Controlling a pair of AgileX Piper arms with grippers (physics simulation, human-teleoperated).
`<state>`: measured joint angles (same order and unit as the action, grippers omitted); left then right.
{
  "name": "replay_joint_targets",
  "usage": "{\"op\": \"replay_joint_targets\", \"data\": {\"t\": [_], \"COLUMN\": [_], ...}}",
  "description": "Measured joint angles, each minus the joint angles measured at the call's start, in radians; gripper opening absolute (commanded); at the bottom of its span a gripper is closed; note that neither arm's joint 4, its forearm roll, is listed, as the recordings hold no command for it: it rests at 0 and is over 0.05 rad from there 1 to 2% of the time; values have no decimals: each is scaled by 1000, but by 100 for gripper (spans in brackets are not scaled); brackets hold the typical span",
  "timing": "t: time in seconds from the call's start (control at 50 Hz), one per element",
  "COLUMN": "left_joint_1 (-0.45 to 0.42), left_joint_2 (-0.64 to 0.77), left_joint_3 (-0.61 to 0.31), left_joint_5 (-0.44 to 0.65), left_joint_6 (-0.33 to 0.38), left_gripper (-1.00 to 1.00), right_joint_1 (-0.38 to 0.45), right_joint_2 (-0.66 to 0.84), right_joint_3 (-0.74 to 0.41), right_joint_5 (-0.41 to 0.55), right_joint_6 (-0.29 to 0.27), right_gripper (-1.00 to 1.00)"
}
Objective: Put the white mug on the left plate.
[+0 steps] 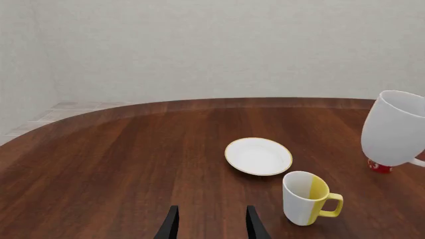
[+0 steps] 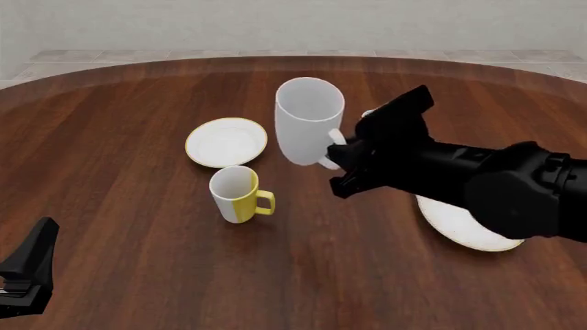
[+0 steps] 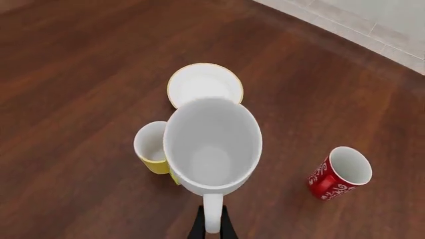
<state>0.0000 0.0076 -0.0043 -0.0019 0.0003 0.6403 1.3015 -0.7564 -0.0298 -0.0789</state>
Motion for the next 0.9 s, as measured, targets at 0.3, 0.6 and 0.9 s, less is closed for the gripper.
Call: {"op": "replay_joint_targets", "data": {"t": [0.3, 0.6, 0.9], "left_joint_1": [0, 0, 0], "left_joint_2": [0, 0, 0], "left_joint_3": [0, 0, 0], "left_joint_5": [0, 0, 0], "left_joint_6": [0, 0, 0], "left_gripper": [100, 100, 100], "right_joint_1": [-15, -14, -15], "right_joint_2": [37, 116, 229], "right_joint_3": [-113, -268, -408], "right_joint_5": [47, 94, 121], "right_joint_6": [-16, -51, -68], "right_gripper": [-100, -100, -100]}}
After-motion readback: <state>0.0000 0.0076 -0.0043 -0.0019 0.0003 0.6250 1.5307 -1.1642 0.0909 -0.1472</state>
